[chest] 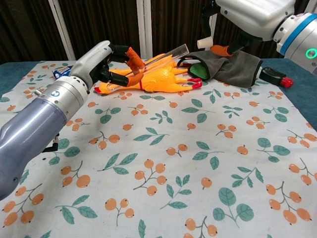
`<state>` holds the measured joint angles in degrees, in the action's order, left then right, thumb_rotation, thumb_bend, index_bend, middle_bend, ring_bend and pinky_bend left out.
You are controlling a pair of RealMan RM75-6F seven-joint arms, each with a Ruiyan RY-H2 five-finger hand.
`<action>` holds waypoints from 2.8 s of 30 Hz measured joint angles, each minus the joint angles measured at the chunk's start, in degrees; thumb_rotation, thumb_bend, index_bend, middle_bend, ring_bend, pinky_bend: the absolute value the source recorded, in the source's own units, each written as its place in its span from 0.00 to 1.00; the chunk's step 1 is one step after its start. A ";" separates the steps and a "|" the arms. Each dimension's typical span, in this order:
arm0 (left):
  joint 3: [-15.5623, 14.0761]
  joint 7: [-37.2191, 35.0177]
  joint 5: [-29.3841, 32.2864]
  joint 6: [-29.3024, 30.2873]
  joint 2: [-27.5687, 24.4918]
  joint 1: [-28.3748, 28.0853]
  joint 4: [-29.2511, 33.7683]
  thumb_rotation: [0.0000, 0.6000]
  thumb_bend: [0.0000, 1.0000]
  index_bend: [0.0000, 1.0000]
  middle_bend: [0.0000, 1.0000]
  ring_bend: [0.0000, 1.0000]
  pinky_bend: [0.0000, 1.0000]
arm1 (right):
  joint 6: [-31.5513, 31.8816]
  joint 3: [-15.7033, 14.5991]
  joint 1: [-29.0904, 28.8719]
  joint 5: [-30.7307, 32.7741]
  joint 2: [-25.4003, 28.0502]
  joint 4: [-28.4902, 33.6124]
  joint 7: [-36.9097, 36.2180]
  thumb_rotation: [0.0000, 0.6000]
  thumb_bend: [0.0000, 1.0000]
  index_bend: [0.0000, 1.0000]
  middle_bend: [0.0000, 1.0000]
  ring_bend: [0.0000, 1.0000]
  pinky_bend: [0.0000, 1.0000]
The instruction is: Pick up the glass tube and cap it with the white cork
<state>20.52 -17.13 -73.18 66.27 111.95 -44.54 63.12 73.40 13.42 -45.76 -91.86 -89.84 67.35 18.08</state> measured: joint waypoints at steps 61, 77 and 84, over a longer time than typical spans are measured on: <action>1.02 3.92 1.46 0.55 1.89 -0.18 2.22 1.00 0.61 0.67 0.57 0.09 0.00 | 0.88 -1.63 0.25 0.87 -0.93 1.65 1.10 1.00 0.42 0.62 0.15 0.02 0.00; 1.62 5.43 2.57 1.16 2.84 0.08 3.35 1.00 0.61 0.67 0.57 0.09 0.00 | 1.19 -1.50 0.44 1.11 -1.09 2.13 2.25 1.00 0.42 0.62 0.15 0.02 0.00; 2.05 6.26 3.11 1.38 3.21 0.15 4.16 1.00 0.61 0.67 0.57 0.09 0.00 | 1.35 -1.67 0.67 1.09 -1.10 2.54 2.51 1.00 0.42 0.62 0.15 0.02 0.00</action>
<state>22.57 -10.87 -70.07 67.65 115.16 -44.39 67.28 74.75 11.75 -45.09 -90.77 -90.94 69.90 20.58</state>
